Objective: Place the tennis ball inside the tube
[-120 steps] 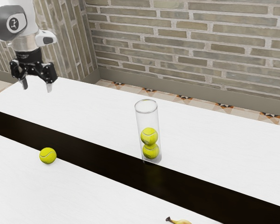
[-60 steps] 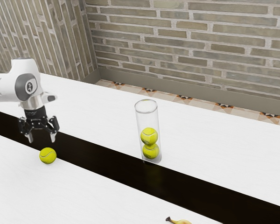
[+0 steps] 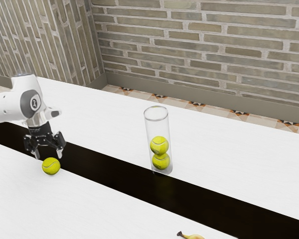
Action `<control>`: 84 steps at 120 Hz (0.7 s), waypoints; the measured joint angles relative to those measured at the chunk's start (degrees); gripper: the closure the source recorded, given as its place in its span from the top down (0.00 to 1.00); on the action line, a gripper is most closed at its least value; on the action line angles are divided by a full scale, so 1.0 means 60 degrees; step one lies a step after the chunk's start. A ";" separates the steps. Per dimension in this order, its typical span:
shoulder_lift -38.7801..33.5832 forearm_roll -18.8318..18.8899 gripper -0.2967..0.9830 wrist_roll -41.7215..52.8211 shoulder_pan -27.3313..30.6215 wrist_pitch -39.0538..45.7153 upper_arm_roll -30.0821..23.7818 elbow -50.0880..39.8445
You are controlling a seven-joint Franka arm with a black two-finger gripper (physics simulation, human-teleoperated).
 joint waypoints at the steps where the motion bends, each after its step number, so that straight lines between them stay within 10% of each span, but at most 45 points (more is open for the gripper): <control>1: 0.0010 -0.0002 0.77 0.0012 0.0001 0.0004 0.0000 -0.0005; 84: 0.0477 -0.0477 0.77 0.0535 0.0005 0.0123 0.0015 -0.0175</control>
